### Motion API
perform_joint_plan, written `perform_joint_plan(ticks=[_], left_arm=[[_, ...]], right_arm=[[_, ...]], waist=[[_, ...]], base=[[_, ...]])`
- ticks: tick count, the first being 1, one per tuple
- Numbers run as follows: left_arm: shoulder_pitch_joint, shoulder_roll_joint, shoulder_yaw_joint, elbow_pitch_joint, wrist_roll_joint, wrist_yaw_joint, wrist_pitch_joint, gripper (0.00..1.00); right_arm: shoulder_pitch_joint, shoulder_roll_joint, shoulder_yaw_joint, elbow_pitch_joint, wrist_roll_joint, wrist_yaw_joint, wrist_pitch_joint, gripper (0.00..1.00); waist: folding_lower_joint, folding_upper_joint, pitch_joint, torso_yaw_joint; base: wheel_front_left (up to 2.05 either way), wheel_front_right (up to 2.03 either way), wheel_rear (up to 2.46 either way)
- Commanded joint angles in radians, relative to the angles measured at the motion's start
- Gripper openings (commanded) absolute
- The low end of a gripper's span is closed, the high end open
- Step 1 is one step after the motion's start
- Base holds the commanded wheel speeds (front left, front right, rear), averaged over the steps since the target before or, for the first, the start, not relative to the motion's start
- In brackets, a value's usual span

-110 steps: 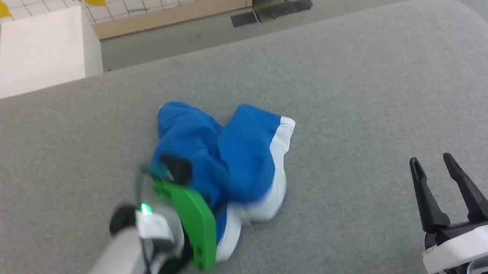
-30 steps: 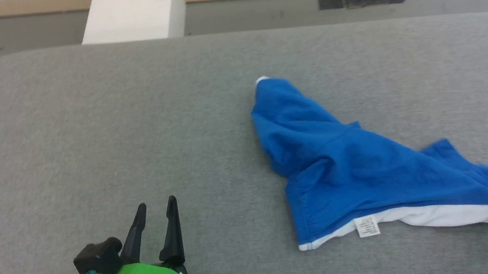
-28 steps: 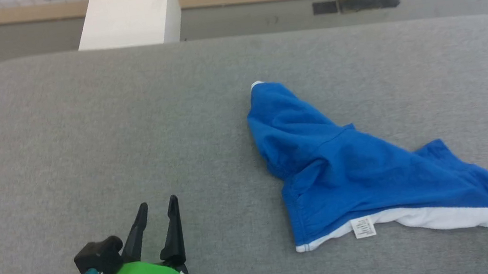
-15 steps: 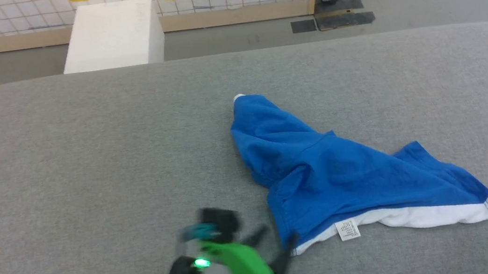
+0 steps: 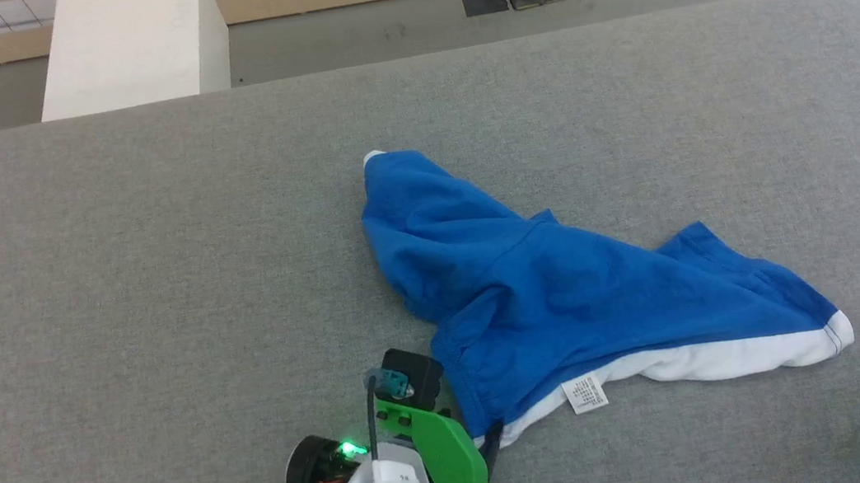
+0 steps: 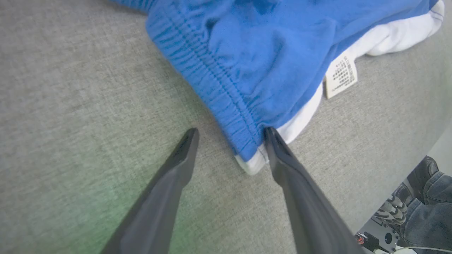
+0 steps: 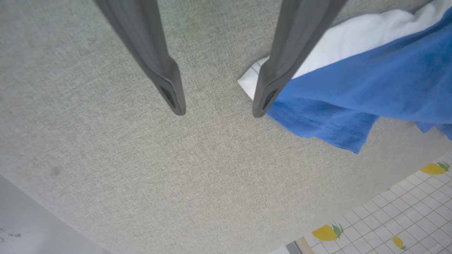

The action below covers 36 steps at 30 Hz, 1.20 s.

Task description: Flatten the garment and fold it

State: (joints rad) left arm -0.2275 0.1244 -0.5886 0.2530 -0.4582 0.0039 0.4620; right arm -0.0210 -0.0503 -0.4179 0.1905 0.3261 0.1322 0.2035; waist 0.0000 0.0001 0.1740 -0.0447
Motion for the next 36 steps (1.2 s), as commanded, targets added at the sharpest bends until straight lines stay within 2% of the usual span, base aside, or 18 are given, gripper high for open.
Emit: perform_joint_plan(ticks=[1, 2, 3, 8, 15, 20, 26, 29, 36], left_arm=[[0.002, 0.002, -0.014, 0.031, 0.003, -0.005, 0.023, 0.72], [0.002, 0.001, -0.019, 0.036, 0.003, -0.009, 0.026, 0.4], [0.003, 0.0, -0.024, 0.043, -0.003, -0.016, 0.034, 0.0], [0.016, -0.007, -0.023, 0.042, -0.04, -0.034, 0.044, 0.0], [0.023, 0.031, 0.127, -0.058, -0.111, 0.024, -0.04, 0.0], [0.058, 0.063, 0.18, -0.127, -0.14, 0.057, -0.038, 0.0], [0.113, 0.066, 0.187, -0.181, -0.162, 0.076, -0.029, 0.0], [0.126, 0.065, 0.187, -0.193, -0.169, 0.08, -0.027, 0.0], [0.123, 0.068, 0.181, -0.208, -0.168, 0.082, -0.025, 0.0]], right_arm=[[-0.019, 0.0, 0.001, 0.003, 0.004, -0.002, -0.009, 1.0], [-0.02, 0.0, 0.001, 0.005, 0.004, -0.002, -0.011, 1.0], [-0.022, 0.0, 0.001, 0.006, 0.003, -0.002, -0.012, 1.0], [-0.031, 0.0, 0.007, -0.001, -0.028, -0.002, -0.01, 1.0], [-0.034, 0.0, 0.045, -0.062, -0.099, -0.002, 0.054, 1.0], [0.015, 0.0, 0.128, -0.123, -0.145, -0.002, 0.187, 1.0], [0.102, 0.0, 0.197, -0.236, -0.162, -0.002, 0.371, 1.0], [0.122, 0.0, 0.216, -0.271, -0.16, -0.002, 0.415, 1.0], [0.094, 0.0, 0.264, -0.216, -0.205, -0.002, 0.463, 1.0]], waist=[[0.0, -0.0001, 0.009, -0.005], [0.0, -0.0001, 0.011, -0.004], [0.0, -0.0001, 0.013, -0.002], [0.0, -0.0001, 0.014, 0.007], [0.0, -0.0001, 0.01, 0.04], [0.0, -0.0001, 0.005, 0.059], [0.0, -0.0001, 0.006, 0.071], [0.0, -0.0001, 0.009, 0.07], [0.0, -0.0001, 0.023, 0.072]], base=[[0.0, 0.0, 0.0], [0.0, 0.0, 0.0], [0.0, 0.0, 0.0], [0.0, 0.0, 0.0], [0.0, 0.0, 0.0], [0.0, 0.0, 0.0], [0.0, 0.0, 0.0], [0.0, 0.0, 0.0], [0.0, 0.0, 0.0]])
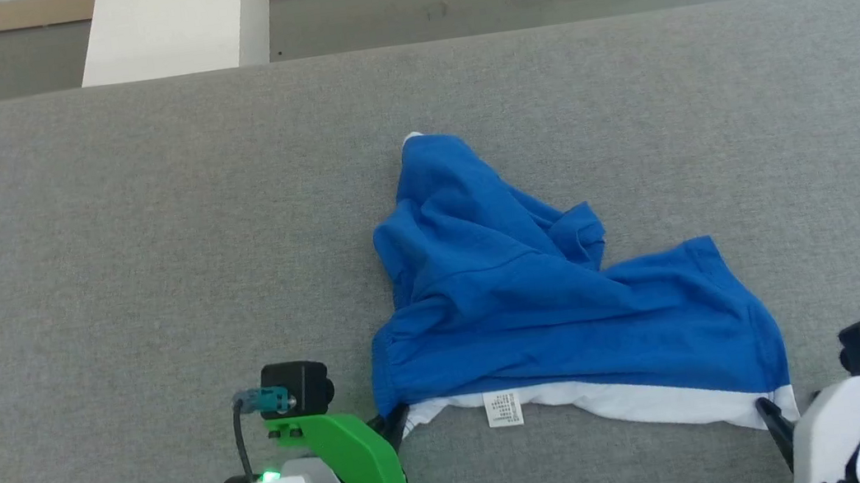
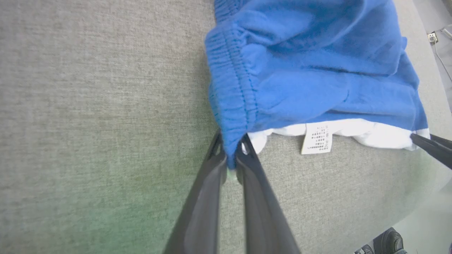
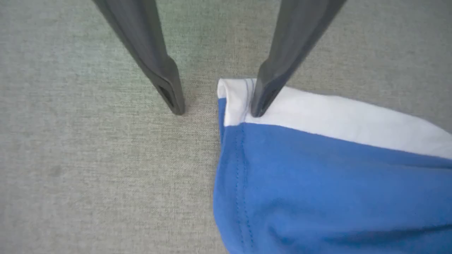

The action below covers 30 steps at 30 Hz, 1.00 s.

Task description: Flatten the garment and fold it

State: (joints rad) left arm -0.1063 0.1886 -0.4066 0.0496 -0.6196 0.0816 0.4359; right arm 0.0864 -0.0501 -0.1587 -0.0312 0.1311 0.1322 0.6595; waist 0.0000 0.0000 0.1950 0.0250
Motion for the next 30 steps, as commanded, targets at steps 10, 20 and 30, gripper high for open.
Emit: perform_joint_plan(ticks=[10, 20, 30], left_arm=[[-0.006, 0.002, -0.008, -0.006, -0.018, -0.01, -0.007, 0.0], [-0.065, 0.016, 0.041, -0.159, -0.103, -0.059, 0.011, 0.0], [-0.342, 0.119, 0.14, -0.18, -0.154, -0.083, 0.153, 0.0]], right_arm=[[-0.046, 0.0, 0.031, 0.047, -0.004, -0.002, 0.064, 0.0], [-0.177, 0.0, -0.053, -0.062, 0.388, -0.002, 0.077, 0.0], [-0.537, 0.0, -0.147, -0.037, 0.735, -0.002, 0.147, 0.0]], waist=[[0.0, 0.0, 0.001, 0.012], [0.0, 0.0, -0.09, -0.004], [0.0, 0.0, -0.204, -0.021]], base=[[0.0, 0.0, 0.0], [0.0, 0.0, 0.0], [0.0, 0.0, 0.0]])
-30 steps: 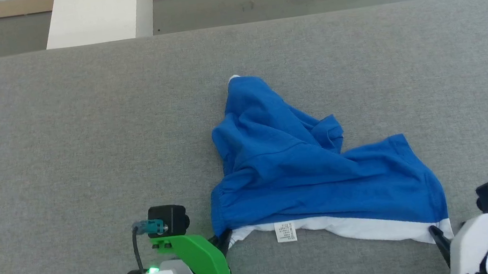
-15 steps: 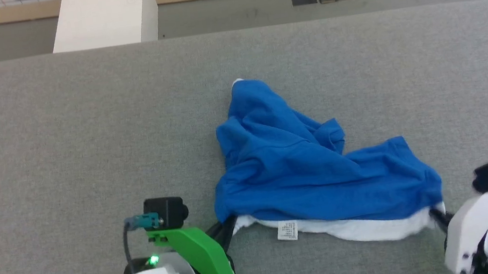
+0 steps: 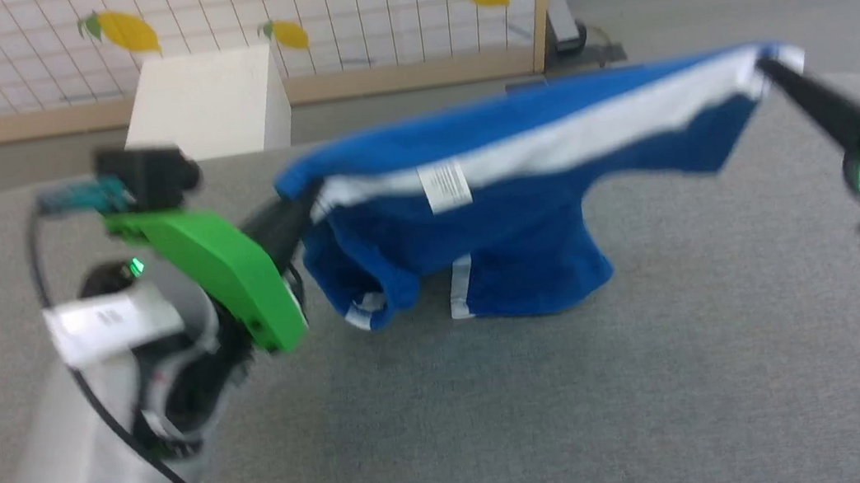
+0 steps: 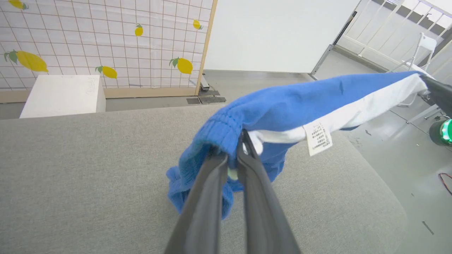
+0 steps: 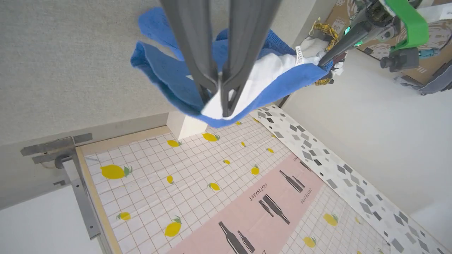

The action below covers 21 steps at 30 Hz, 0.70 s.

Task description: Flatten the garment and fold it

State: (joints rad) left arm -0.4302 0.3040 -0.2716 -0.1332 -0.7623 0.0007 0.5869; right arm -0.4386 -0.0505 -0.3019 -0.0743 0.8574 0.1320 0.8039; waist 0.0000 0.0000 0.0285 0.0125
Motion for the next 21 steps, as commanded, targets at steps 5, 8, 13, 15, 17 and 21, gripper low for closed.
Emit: perform_joint_plan(ticks=[5, 8, 13, 15, 17, 21], left_arm=[[-0.127, 0.033, 0.042, 0.028, -0.034, 0.007, 0.055, 0.0], [-0.178, 0.059, 0.047, 0.046, -0.023, 0.007, 0.079, 0.0], [-0.284, 0.089, 0.052, 0.108, -0.001, 0.006, 0.108, 0.0], [-0.333, 0.101, 0.049, 0.146, 0.018, 0.005, 0.113, 0.0], [-0.381, 0.11, 0.044, 0.189, 0.038, 0.003, 0.115, 0.0], [-0.5, 0.135, 0.025, 0.282, 0.099, -0.018, 0.094, 0.0]], right_arm=[[-0.16, 0.0, -0.019, 0.074, 0.048, -0.001, 0.039, 0.0], [-0.227, 0.0, -0.016, 0.109, 0.027, -0.001, 0.053, 0.0], [-0.355, 0.0, -0.016, 0.18, -0.033, -0.001, 0.033, 0.0], [-0.415, 0.0, -0.011, 0.221, -0.063, -0.001, 0.012, 0.0], [-0.479, 0.0, -0.003, 0.273, -0.089, -0.001, -0.013, 0.0], [-0.622, 0.0, 0.028, 0.375, -0.149, -0.001, -0.079, 0.0]], waist=[[0.0, 0.0, -0.06, -0.011], [0.0, 0.0, -0.057, -0.009], [0.0, 0.0, -0.005, -0.005], [0.0, 0.0, 0.028, -0.004], [0.0, 0.0, 0.066, -0.005], [0.0, 0.0, 0.16, -0.008]], base=[[0.0, 0.0, 0.0], [0.0, 0.0, 0.0], [0.0, 0.0, 0.0], [0.0, 0.0, 0.0], [0.0, 0.0, 0.0], [0.0, 0.0, 0.0]])
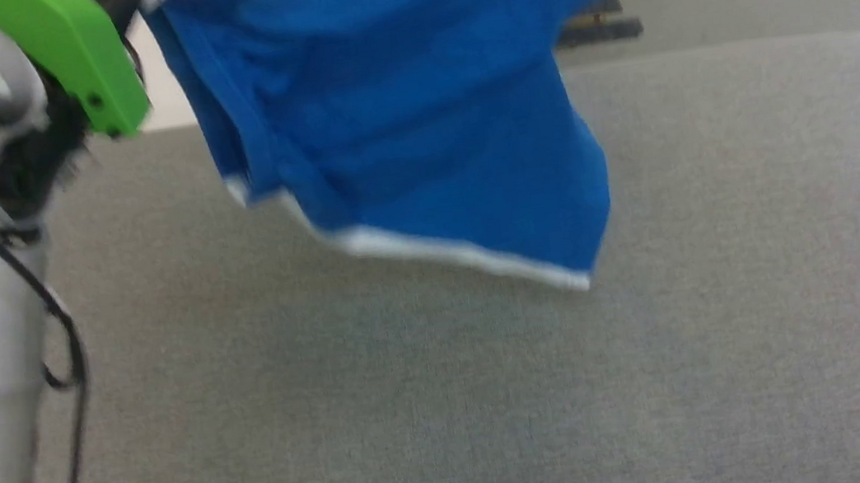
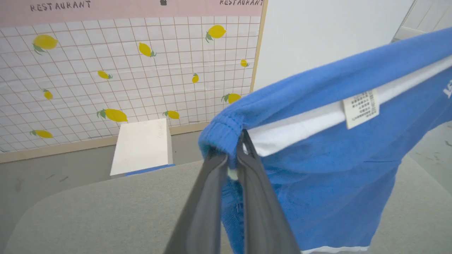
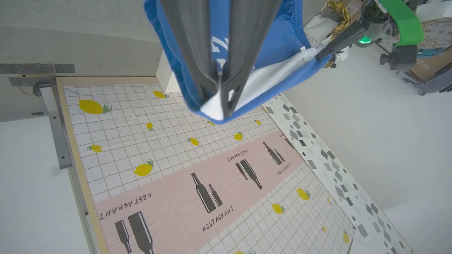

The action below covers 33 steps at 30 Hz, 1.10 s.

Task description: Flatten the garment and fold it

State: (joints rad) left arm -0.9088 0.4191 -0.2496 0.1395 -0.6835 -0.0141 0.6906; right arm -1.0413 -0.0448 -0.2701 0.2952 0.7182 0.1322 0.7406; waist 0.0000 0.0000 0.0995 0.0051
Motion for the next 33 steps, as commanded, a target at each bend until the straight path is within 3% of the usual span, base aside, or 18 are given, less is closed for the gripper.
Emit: perform_joint_plan(ticks=[1, 7, 13, 21, 27, 33], left_arm=[[-0.05, 0.025, -0.002, 0.033, 0.037, -0.007, -0.018, 0.0], [-0.25, 0.035, -0.016, 0.182, 0.117, -0.027, -0.1, 0.0], [-0.38, 0.023, -0.034, 0.289, 0.184, -0.05, -0.258, 0.0], [-0.381, -0.018, -0.072, 0.437, 0.199, -0.086, -0.439, 0.0], [-0.321, -0.028, -0.109, 0.492, 0.16, -0.109, -0.503, 0.0], [-0.161, 0.005, -0.164, 0.45, 0.1, -0.116, -0.537, 0.0]], right_arm=[[-0.053, -0.005, 0.005, 0.031, -0.025, -0.002, -0.034, 0.0], [-0.313, -0.005, 0.064, 0.246, -0.091, -0.002, -0.201, 0.0], [-0.521, -0.005, 0.117, 0.442, -0.118, -0.002, -0.378, 0.0], [-0.567, -0.005, 0.219, 0.596, -0.031, -0.002, -0.479, 0.0], [-0.447, -0.005, 0.304, 0.556, 0.072, -0.002, -0.471, 0.0], [-0.156, -0.006, 0.34, 0.335, 0.095, -0.002, -0.417, 0.0]], waist=[[0.0, 0.0, 0.111, -0.002], [0.0, 0.0, 0.249, -0.01], [0.0, 0.0, 0.348, 0.004], [0.0, 0.0, 0.411, 0.026], [0.0, 0.0, 0.396, 0.034], [0.0, 0.0, 0.297, 0.035]], base=[[0.0, 0.0, 0.0], [0.0, 0.0, 0.0], [0.0, 0.0, 0.0], [0.0, 0.0, 0.0], [0.0, 0.0, 0.0], [0.0, 0.0, 0.0]])
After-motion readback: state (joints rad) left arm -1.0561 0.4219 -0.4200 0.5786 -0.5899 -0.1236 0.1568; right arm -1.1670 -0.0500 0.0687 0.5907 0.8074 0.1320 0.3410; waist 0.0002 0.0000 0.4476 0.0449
